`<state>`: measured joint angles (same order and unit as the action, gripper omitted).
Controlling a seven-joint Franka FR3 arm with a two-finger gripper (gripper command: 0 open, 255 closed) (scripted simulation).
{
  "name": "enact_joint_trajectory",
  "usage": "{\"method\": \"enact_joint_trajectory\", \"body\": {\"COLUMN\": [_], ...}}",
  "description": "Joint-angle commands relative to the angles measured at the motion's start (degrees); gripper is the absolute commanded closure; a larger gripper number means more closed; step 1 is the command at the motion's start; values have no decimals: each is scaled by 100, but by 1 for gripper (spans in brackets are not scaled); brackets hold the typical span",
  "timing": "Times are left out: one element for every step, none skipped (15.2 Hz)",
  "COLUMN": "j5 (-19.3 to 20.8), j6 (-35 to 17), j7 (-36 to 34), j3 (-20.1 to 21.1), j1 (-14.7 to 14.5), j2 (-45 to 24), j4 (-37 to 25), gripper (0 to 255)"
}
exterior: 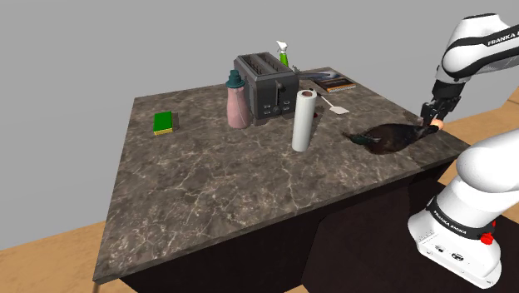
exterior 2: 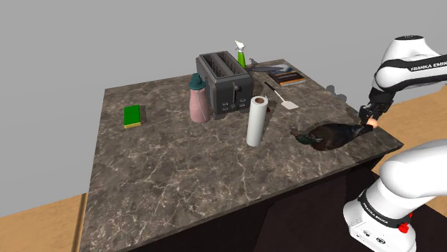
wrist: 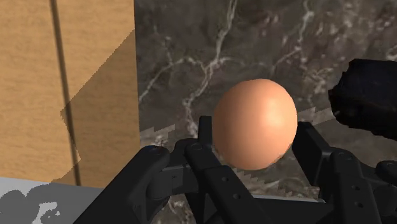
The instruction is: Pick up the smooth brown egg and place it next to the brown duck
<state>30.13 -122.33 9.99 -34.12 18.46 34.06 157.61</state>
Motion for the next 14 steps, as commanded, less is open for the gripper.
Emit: {"method": "enact_joint_trajectory", "body": {"j5": [24,24,24,24,25,25,25,26,26,27,25,26,24,24], "j6": [-167,-167,-167,-167,-167,-167,-167,-167,-166,-168,-162,-162,-160,-159], "j7": [-32,-32,-32,-32,-32,-33,-33,-33,-33,-34,-32,-32,-33,-33], "j3": [-45,-45,-45,-45,-46,-46,-47,-47,-48,-48,-47,-47,-46,-45], "j1": [-19,-18,-18,-19,-19,-20,-20,-21,-21,-20,-21,-20,-21,-21], "j2": [-108,-107,-108,-108,-108,-107,-107,-107,-107,-106,-105,-104,-103,-102], "j4": [64,64,64,64,64,64,64,64,64,66,60,62,60,60], "gripper": [255,255,255,255,255,255,255,255,255,0,0,0,0,0]}}
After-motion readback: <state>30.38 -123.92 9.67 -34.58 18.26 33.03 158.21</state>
